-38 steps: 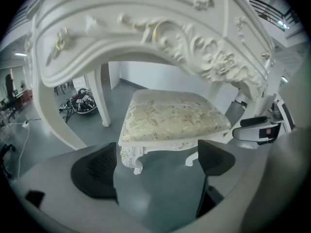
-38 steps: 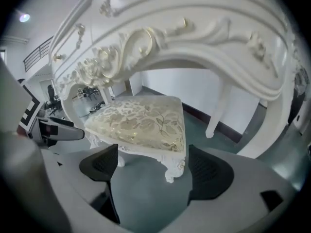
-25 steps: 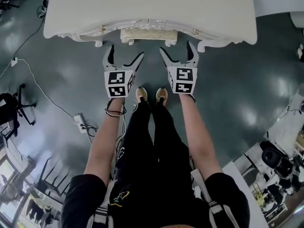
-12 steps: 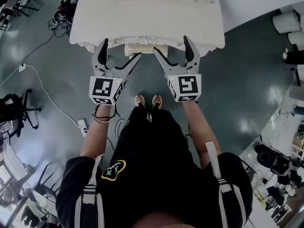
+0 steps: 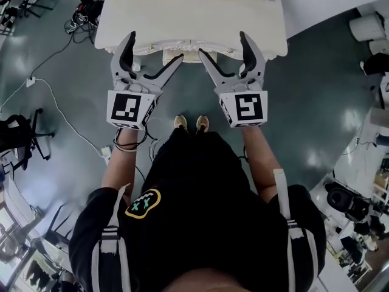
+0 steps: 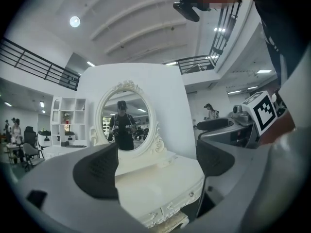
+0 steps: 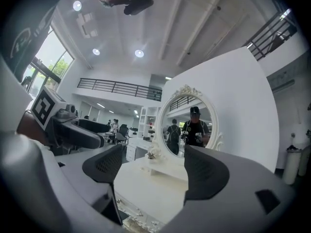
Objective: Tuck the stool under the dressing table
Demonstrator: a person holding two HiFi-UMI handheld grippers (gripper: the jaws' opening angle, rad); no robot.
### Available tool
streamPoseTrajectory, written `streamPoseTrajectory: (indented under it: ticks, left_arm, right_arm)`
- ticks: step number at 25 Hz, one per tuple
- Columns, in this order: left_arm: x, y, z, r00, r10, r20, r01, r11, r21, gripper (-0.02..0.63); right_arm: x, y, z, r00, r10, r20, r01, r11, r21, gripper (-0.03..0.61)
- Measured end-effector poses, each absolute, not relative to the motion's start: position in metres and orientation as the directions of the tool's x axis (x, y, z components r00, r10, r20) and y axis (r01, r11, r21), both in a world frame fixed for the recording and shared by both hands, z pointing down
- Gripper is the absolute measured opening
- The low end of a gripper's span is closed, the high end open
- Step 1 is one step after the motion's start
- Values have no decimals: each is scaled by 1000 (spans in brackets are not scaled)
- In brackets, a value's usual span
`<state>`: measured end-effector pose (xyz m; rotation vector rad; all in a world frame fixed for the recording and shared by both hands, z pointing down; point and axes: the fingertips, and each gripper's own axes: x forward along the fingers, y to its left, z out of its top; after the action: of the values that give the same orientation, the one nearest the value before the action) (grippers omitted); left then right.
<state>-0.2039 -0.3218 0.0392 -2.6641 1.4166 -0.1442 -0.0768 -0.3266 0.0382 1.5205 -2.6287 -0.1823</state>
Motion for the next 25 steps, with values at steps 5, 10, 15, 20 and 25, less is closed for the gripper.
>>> streamPoseTrajectory:
  ticks: [5,10,15,20,25]
  left_arm:
    - [-201,-316,34,588,-808,22,-795,-583,-165,271]
    - [-198,-317,31,629,-777,28,-765,-625,-153,37]
    - [-187,-315,37,700,-713,47,-707,-701,-96,20]
    - [-179,-313,38,721,-691,57,-683,-722,-109,20]
    - [-177,-315,34,724,-688,51,-679,-724,-123,20]
  right_arm:
    - [-81,-320,35,-507,-861,34,-843,503,191,253]
    - [-87,-318,24,-535,-845,-8,-828,522,205,21]
    - [-92,-316,23,-569,-822,-11,-807,556,200,20]
    - [-93,-315,20,-573,-819,-19,-804,558,207,20]
    - [-97,-315,22,-610,-792,-5,-778,598,191,20]
